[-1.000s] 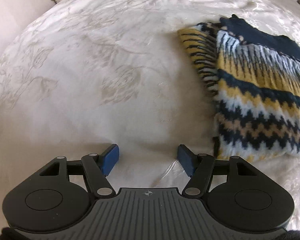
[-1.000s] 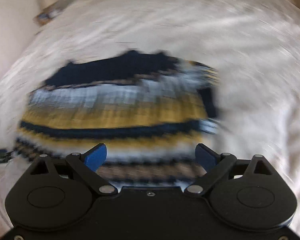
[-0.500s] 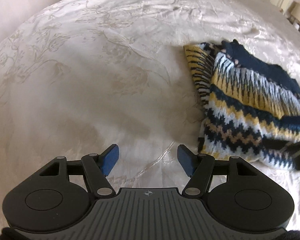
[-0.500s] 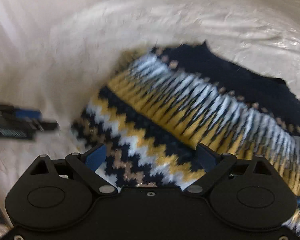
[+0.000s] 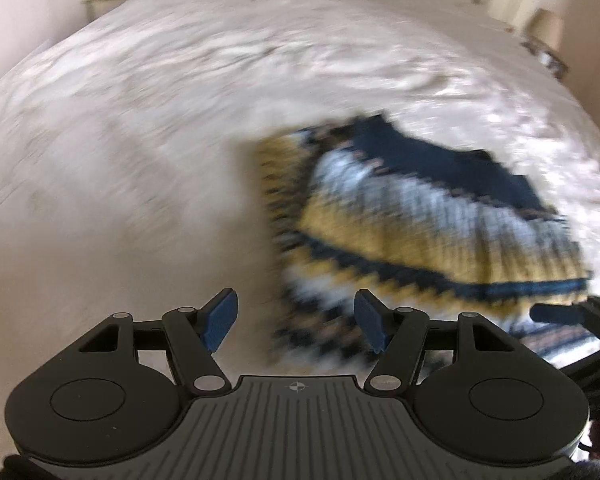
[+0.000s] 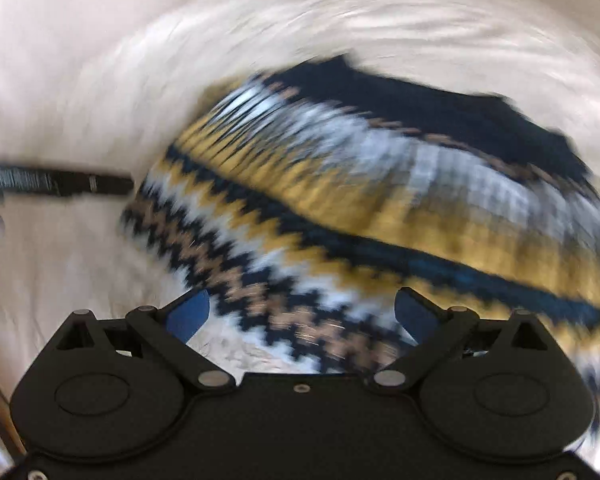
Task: Fold small clothes
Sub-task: 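Grasp the side edge of the folded sweater with the right tool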
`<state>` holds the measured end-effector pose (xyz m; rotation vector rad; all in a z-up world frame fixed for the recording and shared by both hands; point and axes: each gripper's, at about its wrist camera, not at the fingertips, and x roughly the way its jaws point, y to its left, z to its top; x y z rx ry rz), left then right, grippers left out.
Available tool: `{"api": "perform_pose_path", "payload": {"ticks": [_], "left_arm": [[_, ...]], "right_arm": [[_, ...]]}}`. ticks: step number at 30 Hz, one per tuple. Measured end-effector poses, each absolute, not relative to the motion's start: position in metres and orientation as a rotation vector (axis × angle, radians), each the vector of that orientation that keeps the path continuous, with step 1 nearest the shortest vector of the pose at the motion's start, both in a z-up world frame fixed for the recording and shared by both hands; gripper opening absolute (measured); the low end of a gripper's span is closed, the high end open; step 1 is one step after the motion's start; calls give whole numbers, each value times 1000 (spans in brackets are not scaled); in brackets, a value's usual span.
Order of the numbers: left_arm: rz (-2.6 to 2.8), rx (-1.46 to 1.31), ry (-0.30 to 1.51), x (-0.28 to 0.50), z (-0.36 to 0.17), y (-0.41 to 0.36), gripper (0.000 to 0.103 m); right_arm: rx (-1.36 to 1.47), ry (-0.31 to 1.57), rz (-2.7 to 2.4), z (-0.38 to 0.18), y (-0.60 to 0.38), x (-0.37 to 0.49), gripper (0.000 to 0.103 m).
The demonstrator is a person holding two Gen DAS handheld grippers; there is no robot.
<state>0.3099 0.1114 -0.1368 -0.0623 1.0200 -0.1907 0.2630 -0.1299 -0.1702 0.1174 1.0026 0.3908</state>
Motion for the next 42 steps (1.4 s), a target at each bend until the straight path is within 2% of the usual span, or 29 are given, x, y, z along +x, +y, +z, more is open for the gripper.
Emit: {"api": "perform_pose_path", "payload": {"ticks": [5,12,19,27,34,39,42], "left_arm": [[-306,-43,1000,325,-132,53,63],[-381,7,1018,349,-142,-20,63],[-308,22,1088,378,-165,-47,63],[-241,88,1193,404,-196,-54,66],[-239,47,1234,415,-210,-53,82],[-262,44,1250,420,-216,-60,102],[-231,72,1256,422,-219,-66,103]], "right_arm": [[366,959,231,-163,-212,256,100],[555,934,102,-174,-302,257,103],[677,982,140,-198,-357,280,103],[782,1059,235,-232,-369,310,103],[801,1117,297,-251,-359,332,103],[762,1135,312,-248,-355,337,103],[788,1115,315,-250,-357,335,103]]}}
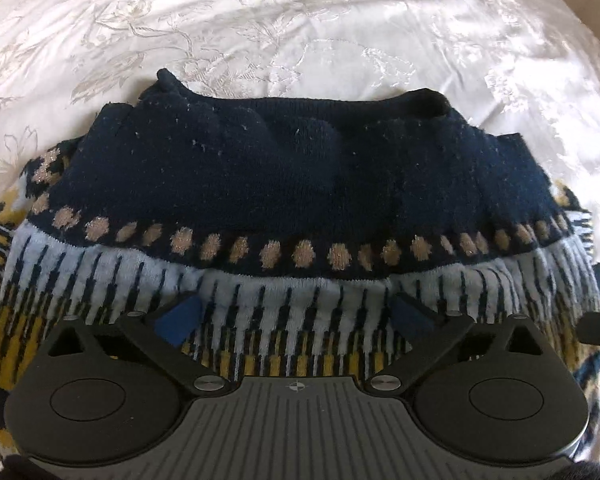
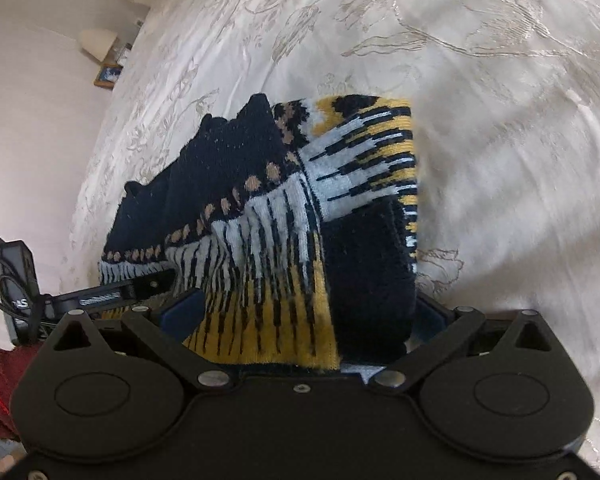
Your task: Fold small clothes
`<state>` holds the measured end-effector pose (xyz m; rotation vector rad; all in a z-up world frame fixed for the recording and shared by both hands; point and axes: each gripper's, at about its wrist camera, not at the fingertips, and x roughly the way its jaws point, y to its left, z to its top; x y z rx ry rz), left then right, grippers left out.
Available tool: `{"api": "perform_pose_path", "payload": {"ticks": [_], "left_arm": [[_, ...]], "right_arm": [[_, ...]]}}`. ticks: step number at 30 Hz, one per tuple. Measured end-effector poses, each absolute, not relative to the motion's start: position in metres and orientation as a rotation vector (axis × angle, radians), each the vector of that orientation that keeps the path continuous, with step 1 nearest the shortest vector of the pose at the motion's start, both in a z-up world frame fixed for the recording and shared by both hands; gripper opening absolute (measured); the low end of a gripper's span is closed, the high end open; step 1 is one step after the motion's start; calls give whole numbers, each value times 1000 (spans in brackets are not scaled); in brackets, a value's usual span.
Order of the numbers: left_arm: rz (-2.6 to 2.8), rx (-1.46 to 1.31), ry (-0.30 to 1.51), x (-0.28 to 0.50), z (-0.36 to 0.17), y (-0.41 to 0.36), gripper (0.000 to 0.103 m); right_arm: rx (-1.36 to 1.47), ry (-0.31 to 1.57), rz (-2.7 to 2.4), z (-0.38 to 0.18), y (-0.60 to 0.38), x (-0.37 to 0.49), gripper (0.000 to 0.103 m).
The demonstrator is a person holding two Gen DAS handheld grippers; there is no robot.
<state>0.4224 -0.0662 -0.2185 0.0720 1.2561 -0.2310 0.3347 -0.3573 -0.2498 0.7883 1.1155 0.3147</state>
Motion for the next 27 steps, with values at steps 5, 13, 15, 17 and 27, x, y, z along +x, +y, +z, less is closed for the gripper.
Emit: {"api": "perform_pose_path", "payload": {"ticks": [5,13,15,17,27], "left_arm": [[-226,66,1252,422,-218,-65,103],[-225,69,1269,423,-219,-66,103],[-224,73,1270,423,-219,-66,103],[-220,77,1272,423,-219,-67,103],[-221,128,1174,421,-184,-74,88]], "right_arm": [[807,1091,350,-252,-365,330,103],[829,1067,421,-252,-375,326,99],[824,1060,434,-250,-374,325,73],[847,1074,444,-253,-376,324,42],[856,1023,425,-218,-374,322,39]]}}
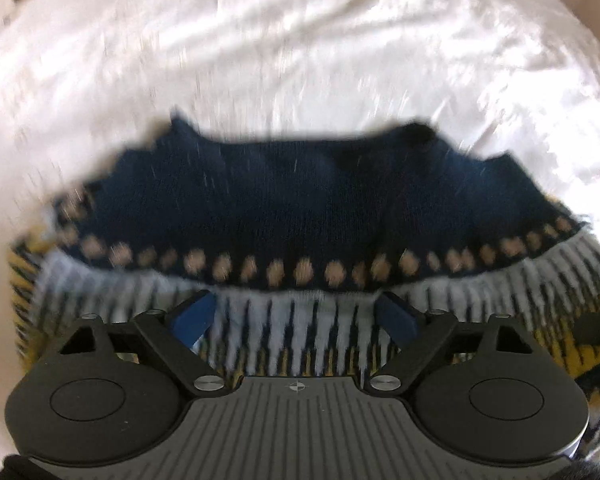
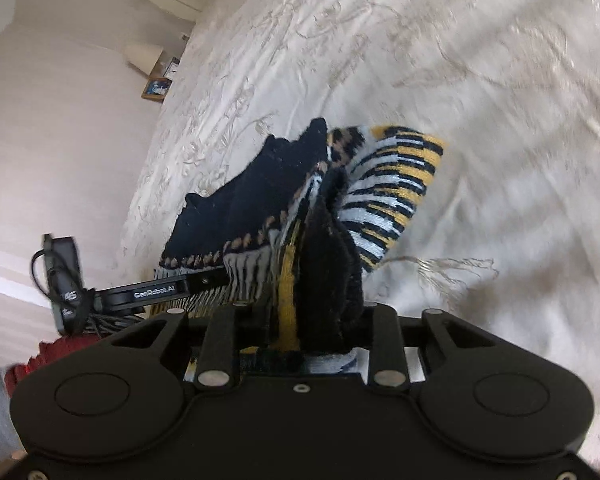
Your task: Fold small clothes
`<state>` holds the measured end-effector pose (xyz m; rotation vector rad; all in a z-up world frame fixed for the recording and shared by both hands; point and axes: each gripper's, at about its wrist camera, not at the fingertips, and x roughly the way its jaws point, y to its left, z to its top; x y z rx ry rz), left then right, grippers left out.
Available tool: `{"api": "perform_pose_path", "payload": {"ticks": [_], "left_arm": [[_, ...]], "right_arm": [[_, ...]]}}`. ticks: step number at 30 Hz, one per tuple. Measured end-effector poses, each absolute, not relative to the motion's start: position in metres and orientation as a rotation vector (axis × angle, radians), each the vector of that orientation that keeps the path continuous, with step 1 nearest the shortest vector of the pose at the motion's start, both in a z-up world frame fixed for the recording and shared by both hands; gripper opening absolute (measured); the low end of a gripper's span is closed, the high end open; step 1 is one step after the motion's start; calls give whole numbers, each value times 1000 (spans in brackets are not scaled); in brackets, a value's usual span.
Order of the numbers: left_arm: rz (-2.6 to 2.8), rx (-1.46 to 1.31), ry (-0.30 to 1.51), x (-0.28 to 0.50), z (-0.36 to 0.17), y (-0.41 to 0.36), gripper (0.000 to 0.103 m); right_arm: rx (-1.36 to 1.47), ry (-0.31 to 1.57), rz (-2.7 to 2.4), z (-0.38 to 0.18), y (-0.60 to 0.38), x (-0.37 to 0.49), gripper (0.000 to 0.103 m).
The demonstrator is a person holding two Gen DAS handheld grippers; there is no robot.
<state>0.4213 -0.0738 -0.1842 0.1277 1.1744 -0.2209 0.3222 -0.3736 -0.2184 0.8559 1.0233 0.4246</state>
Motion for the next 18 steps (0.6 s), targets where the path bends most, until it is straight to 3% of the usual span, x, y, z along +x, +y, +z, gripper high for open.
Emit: {"api": "perform_pose_path", "payload": {"ticks": [6,11,18], "left_arm": [[-196,152,1135,444,-187,-84,88],[-242,229,1201,461,-216,-96,95],[-308,118,1118,438,-185,-64,92]], "right_arm": [[824,1014,377,-199,-369,319,37],[784,1022,330,-188,-357,320,35],[733,1040,266,-176,-341,326,34]]}}
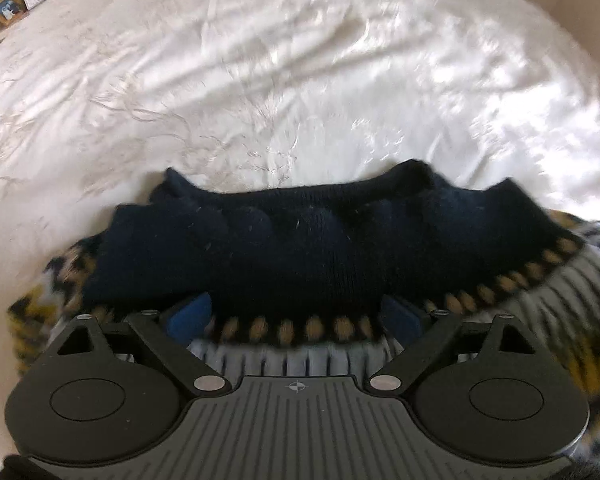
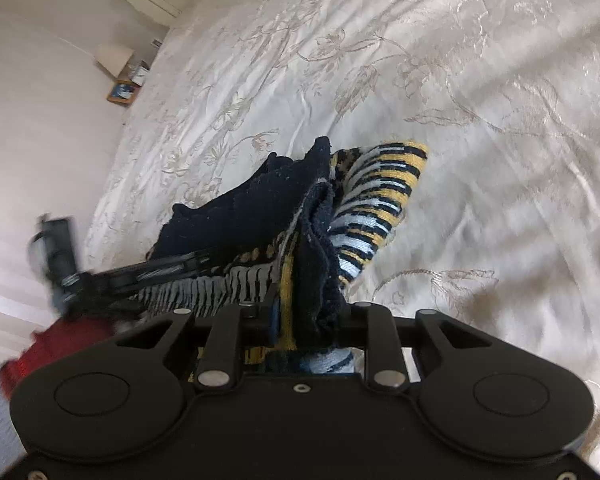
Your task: Fold small clothes
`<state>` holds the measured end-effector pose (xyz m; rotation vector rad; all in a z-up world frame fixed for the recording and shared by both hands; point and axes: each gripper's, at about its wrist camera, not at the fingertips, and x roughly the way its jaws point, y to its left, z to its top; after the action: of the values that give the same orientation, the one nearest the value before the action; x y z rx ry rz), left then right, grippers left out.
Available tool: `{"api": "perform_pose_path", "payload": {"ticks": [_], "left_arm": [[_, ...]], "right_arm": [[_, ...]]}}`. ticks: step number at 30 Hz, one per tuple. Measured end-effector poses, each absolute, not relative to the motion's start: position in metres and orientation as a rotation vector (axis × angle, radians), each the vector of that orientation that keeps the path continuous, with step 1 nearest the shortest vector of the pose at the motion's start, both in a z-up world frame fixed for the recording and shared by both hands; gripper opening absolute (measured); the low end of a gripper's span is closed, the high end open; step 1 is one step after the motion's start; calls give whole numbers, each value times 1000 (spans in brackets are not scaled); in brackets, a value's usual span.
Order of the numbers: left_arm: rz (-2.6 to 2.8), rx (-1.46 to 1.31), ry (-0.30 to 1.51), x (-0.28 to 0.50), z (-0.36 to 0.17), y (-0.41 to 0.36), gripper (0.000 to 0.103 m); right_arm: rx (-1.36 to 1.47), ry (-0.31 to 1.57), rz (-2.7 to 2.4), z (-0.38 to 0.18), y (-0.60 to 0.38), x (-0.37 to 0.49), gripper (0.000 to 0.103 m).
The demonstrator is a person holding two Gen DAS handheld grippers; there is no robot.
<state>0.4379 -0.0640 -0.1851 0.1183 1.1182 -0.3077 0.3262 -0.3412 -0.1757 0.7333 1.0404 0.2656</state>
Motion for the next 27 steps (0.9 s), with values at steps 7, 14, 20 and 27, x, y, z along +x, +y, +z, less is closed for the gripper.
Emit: {"api": "perform_pose_path", "payload": {"ticks": [7,14,20,27], "left_arm": [[-432,230,1100,376,-192,-59,92],[-471,151,1095,373,-190,-44,92],[-400,-43,1015,362,-146,35,92],[-265,-154,1018,330,-135,133,92]], "right_arm": [[682,1051,202,-161,-323,326,34],[652,1045,151,-145,-303,325,34],[626,1009,177,-110,-270,324,33],[668,943,311,-78,-193,337,31]]}}
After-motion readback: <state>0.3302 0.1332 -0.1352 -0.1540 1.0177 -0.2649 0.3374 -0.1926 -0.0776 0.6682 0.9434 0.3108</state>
